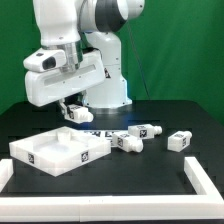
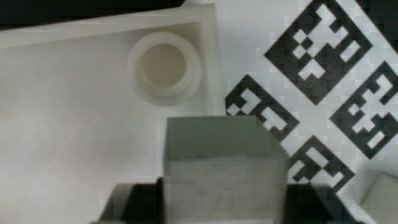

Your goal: Assemble one leg

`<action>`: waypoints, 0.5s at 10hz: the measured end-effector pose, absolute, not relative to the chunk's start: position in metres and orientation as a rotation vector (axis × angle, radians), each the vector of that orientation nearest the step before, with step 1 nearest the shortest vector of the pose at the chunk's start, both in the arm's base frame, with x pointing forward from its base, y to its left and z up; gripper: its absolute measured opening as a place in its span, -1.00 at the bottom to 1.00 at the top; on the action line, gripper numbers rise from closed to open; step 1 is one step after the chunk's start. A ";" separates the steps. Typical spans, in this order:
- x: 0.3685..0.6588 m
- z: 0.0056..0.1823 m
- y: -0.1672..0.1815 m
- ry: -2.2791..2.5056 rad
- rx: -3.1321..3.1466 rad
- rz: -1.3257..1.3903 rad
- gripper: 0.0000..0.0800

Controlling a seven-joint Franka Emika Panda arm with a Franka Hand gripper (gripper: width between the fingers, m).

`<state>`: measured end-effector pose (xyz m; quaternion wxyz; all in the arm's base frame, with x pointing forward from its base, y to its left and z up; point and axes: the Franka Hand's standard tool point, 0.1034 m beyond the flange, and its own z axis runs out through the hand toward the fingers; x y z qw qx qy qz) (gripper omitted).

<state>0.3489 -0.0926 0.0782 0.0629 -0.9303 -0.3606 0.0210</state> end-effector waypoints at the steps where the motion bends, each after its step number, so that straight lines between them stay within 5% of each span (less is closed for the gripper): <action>1: 0.349 0.080 -0.089 -1.181 -2.776 0.054 -0.29; 5: 0.363 0.087 -0.050 -1.560 -2.630 -0.026 -0.29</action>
Offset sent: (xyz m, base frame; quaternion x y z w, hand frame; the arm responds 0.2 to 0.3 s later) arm 0.0198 0.0666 0.0132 -0.0594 -0.0002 -0.1934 0.9793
